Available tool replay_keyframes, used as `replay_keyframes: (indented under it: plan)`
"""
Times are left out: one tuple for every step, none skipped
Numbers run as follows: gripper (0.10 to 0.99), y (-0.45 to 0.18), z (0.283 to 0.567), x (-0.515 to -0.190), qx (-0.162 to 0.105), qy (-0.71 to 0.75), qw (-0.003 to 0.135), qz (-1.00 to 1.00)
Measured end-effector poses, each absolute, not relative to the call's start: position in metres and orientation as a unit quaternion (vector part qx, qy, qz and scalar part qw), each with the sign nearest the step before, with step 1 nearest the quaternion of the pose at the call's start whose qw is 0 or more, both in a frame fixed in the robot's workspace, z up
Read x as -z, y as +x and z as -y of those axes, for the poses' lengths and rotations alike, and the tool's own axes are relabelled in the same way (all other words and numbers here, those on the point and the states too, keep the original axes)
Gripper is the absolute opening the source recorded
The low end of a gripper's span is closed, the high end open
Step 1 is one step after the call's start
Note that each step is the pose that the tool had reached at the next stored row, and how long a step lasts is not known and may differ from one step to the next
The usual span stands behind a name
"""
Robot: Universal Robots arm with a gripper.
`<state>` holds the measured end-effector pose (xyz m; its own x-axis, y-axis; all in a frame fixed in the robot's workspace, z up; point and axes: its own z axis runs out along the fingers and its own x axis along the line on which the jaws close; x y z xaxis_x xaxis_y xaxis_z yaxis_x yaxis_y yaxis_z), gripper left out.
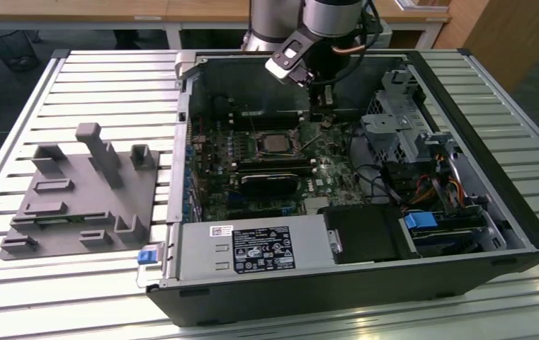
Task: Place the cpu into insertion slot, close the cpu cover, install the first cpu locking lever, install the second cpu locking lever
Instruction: 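Close the cpu cover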
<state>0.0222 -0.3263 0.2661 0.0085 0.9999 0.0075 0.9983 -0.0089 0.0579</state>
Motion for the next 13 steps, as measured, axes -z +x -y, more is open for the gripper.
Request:
replay_keyframes:
  plan:
    - [0.106, 0.024, 0.325, -0.266, -0.023, 0.710, 0.018, -0.704]
    - [0.106, 0.025, 0.325, -0.265, -0.023, 0.710, 0.018, -0.704]
    - [0.106, 0.026, 0.324, -0.265, -0.023, 0.710, 0.018, -0.704]
    - [0.106, 0.028, 0.323, -0.264, -0.023, 0.710, 0.018, -0.704]
    - [0.106, 0.029, 0.323, -0.264, -0.023, 0.710, 0.018, -0.704]
    - [0.106, 0.031, 0.322, -0.264, -0.023, 0.710, 0.018, -0.704]
    - [0.106, 0.033, 0.322, -0.263, -0.022, 0.710, 0.018, -0.704]
    - [0.106, 0.035, 0.322, -0.263, -0.022, 0.710, 0.018, -0.704]
    - [0.106, 0.036, 0.321, -0.262, -0.022, 0.710, 0.018, -0.704]
    - [0.106, 0.037, 0.321, -0.262, -0.022, 0.710, 0.017, -0.704]
    - [0.106, 0.039, 0.321, -0.262, -0.022, 0.710, 0.017, -0.704]
    - [0.106, 0.040, 0.321, -0.262, -0.022, 0.710, 0.017, -0.704]
    - [0.106, 0.042, 0.321, -0.262, -0.022, 0.710, 0.017, -0.704]
